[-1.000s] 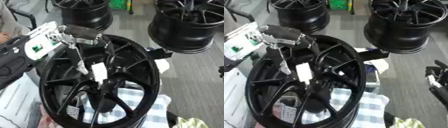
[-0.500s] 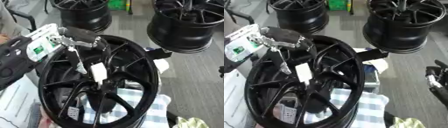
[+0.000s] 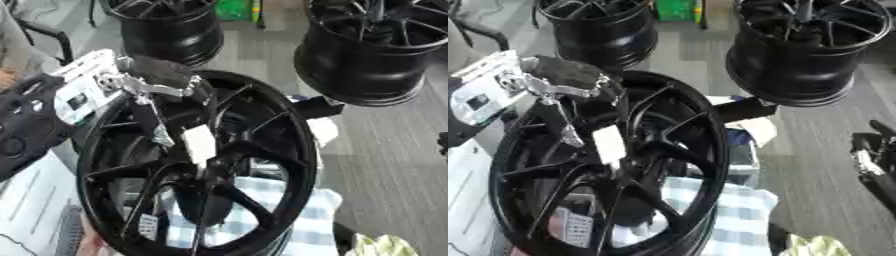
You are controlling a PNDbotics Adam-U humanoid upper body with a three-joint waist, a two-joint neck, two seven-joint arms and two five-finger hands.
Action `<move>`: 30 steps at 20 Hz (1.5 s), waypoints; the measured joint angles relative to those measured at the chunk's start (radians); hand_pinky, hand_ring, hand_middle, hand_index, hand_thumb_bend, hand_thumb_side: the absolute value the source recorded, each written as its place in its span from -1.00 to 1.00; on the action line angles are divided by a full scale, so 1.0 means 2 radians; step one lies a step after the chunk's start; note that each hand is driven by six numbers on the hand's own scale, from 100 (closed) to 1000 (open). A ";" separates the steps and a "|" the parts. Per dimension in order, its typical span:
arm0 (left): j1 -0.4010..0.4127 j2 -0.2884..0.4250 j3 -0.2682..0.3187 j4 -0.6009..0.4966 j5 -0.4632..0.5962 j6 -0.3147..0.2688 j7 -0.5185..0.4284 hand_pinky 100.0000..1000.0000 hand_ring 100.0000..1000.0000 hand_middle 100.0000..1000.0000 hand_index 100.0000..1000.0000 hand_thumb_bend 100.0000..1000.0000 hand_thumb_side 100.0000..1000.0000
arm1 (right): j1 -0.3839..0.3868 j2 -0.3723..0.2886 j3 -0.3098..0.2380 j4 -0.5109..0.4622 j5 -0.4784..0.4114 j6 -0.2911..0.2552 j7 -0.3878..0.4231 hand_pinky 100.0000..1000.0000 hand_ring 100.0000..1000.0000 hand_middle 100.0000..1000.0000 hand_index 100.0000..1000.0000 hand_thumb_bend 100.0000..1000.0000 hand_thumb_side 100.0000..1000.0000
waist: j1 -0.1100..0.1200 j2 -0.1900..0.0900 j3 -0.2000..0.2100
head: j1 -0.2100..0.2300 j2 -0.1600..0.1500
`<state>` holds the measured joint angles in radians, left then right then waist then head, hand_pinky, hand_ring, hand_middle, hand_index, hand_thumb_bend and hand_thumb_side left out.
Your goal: Pull the pin out of the wheel hub.
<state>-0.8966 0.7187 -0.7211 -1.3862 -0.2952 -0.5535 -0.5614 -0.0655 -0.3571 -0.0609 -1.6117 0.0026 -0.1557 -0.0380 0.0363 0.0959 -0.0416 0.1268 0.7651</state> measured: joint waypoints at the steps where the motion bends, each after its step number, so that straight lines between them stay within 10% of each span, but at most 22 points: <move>1: 0.000 0.000 -0.003 -0.001 0.005 0.001 -0.001 0.58 0.39 0.35 0.53 -0.13 -0.59 | 0.000 0.000 0.000 0.000 0.000 0.000 0.000 0.57 0.56 0.40 0.86 -1.00 -0.19 | 0.000 0.000 0.000 | 0.000 0.000; 13: 0.002 0.001 -0.021 -0.013 0.035 0.007 -0.007 0.59 0.41 0.40 0.59 -0.06 -0.51 | 0.000 0.000 0.000 0.000 0.002 0.000 0.001 0.57 0.56 0.40 0.85 -1.00 -0.19 | 0.002 -0.002 0.000 | 0.000 0.000; 30: 0.002 0.001 -0.021 -0.007 0.024 0.010 -0.010 0.52 0.18 0.11 0.35 -0.46 -0.80 | 0.000 0.000 0.000 0.000 0.002 0.000 0.001 0.57 0.56 0.40 0.85 -1.00 -0.19 | 0.003 -0.003 -0.002 | 0.000 0.000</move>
<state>-0.8934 0.7206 -0.7638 -1.4006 -0.2468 -0.5341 -0.5807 -0.0659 -0.3578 -0.0606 -1.6113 0.0060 -0.1548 -0.0358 0.0417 0.0902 -0.0466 0.1271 0.7651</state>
